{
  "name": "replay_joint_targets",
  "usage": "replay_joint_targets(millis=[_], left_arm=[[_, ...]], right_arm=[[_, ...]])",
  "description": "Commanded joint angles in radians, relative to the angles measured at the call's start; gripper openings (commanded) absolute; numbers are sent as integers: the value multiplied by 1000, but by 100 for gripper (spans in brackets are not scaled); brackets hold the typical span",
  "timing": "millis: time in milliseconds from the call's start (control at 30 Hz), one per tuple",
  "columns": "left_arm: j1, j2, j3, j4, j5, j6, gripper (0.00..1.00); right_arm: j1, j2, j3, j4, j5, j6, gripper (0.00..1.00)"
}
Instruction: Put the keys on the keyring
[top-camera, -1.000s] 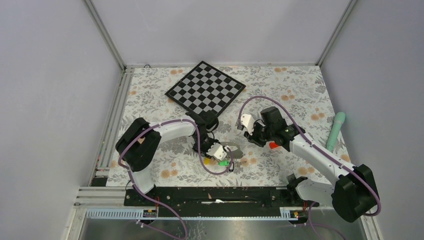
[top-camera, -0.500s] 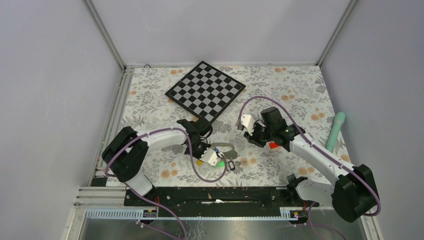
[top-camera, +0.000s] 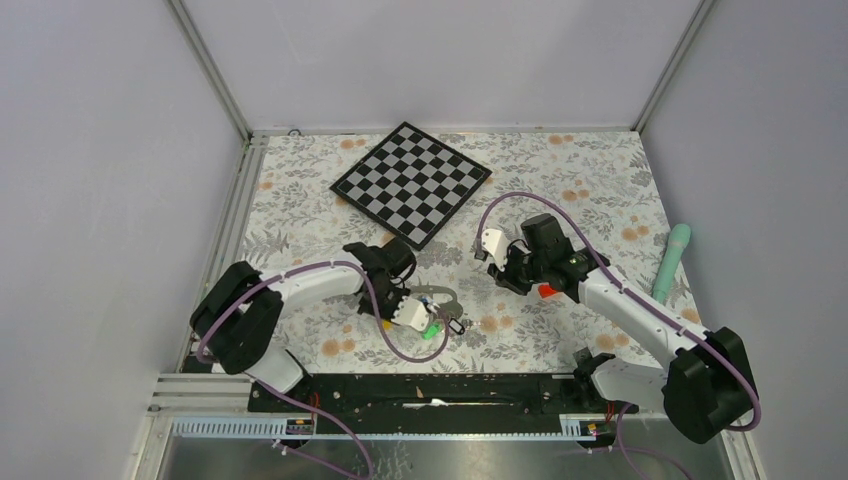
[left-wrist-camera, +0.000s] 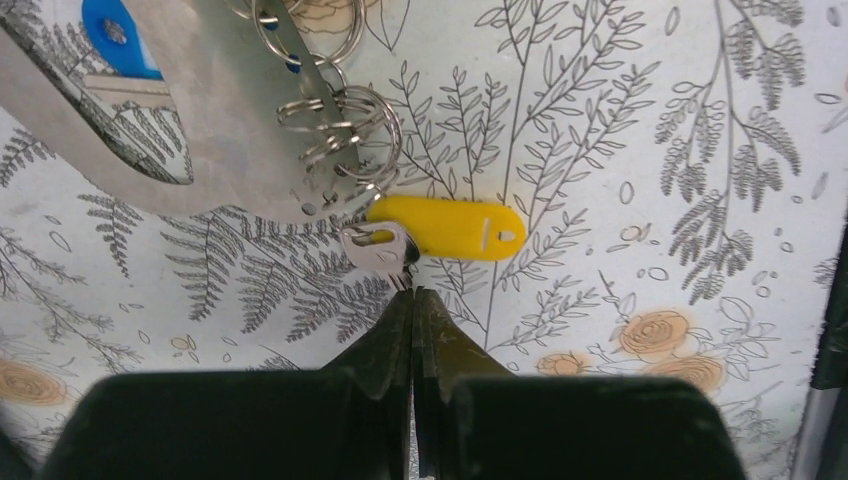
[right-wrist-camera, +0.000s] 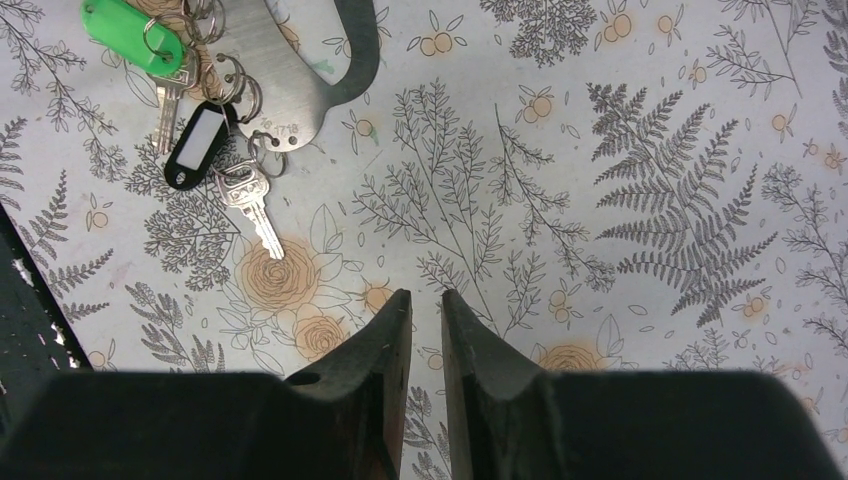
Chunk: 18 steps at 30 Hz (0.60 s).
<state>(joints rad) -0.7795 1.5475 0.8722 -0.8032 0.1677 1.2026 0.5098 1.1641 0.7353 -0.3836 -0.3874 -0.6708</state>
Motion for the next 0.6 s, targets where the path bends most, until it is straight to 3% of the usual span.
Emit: replay_joint_targets(millis=[0,133,300,433,567], left_arm=[[37,-82,22,-46,105,-24,0],[94,-146,68,-83,219,-10,0],[119,-168,73,-75,264,-5,0],[118,-195,17,6,366,11,25],[128,-240,-54,124,365,11,35]], right_arm=[[-5,19,17,21,-44,25,25],[-5,26,27,26,-52,31,26],[-4,40,39,27,-77,36,30],[-5,40,59,31,-113,60,43],[-5,67,74,77,-186,102,61]])
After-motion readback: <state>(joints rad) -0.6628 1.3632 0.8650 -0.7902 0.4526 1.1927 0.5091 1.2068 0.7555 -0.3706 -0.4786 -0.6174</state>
